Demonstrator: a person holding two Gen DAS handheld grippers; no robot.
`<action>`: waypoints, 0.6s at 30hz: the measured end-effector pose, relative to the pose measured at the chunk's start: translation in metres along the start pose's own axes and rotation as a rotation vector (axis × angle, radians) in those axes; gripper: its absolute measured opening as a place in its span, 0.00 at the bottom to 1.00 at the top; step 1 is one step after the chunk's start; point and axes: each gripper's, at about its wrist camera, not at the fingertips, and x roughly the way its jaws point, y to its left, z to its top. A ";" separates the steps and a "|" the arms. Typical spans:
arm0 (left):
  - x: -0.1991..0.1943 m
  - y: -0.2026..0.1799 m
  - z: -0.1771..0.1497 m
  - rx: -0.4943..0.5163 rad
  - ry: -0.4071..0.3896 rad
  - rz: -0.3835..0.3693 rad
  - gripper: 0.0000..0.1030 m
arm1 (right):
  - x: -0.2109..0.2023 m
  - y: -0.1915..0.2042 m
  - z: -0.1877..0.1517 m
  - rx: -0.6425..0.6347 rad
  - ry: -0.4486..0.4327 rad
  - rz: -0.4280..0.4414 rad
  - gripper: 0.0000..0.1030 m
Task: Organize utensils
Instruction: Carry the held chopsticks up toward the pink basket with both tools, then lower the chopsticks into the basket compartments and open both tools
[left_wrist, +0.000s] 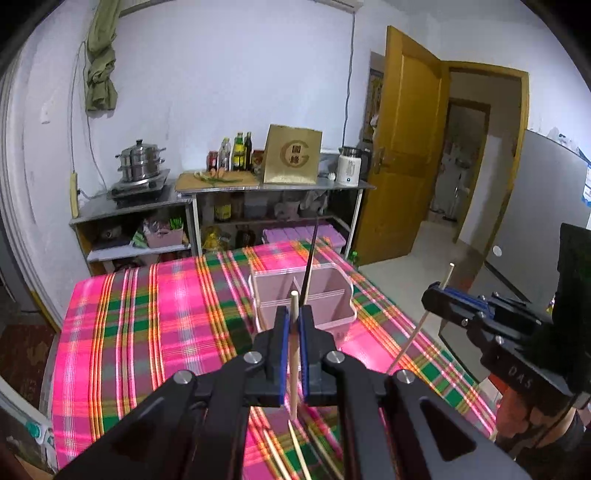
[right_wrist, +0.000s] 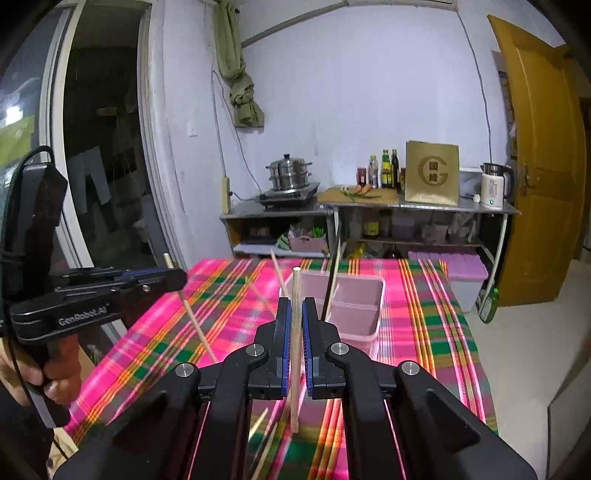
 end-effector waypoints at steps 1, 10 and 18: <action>0.003 0.000 0.006 0.002 -0.008 -0.001 0.06 | 0.002 -0.001 0.004 0.001 -0.008 0.002 0.05; 0.030 0.001 0.043 0.016 -0.045 -0.010 0.06 | 0.029 -0.010 0.037 0.016 -0.054 0.014 0.05; 0.051 0.007 0.062 0.025 -0.068 -0.006 0.06 | 0.057 -0.021 0.057 0.030 -0.082 0.007 0.05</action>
